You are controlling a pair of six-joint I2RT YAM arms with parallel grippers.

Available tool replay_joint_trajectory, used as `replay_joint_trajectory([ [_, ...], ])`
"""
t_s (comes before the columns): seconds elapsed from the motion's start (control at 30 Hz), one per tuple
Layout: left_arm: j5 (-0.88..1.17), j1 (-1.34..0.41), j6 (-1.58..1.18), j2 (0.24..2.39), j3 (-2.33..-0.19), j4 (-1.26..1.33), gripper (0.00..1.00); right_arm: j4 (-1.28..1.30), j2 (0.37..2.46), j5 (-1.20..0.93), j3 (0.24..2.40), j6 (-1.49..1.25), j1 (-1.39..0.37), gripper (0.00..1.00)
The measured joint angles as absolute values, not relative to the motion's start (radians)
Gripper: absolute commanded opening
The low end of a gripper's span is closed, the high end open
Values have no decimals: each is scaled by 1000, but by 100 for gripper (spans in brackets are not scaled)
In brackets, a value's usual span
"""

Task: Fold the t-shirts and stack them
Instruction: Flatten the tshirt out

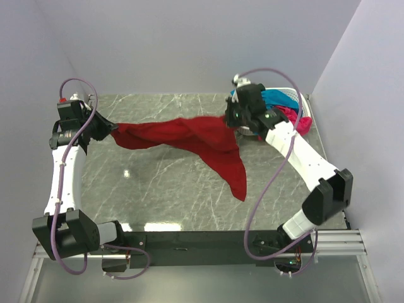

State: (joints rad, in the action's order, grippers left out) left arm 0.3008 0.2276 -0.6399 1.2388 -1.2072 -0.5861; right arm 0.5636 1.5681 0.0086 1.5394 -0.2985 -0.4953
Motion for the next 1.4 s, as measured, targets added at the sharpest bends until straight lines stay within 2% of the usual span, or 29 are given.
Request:
replay_joint_trajectory([
  [0.13, 315, 227, -640, 1234, -1169, -573, 0, 580, 1479, -9, 1304, -336, -533, 9],
  [0.27, 321, 226, -638, 1232, -1103, -577, 0, 588, 1468, -35, 1101, -390, -564, 30],
  [0.37, 320, 226, -630, 1232, -1081, -593, 0, 611, 1468, -35, 1028, -416, -565, 36],
  [0.87, 320, 226, -620, 1231, -1045, -587, 0, 566, 1468, -81, 1046, -479, -598, 47],
  [1.4, 325, 226, -609, 1227, -1036, -587, 0, 525, 1509, -85, 1045, -490, -626, 48],
])
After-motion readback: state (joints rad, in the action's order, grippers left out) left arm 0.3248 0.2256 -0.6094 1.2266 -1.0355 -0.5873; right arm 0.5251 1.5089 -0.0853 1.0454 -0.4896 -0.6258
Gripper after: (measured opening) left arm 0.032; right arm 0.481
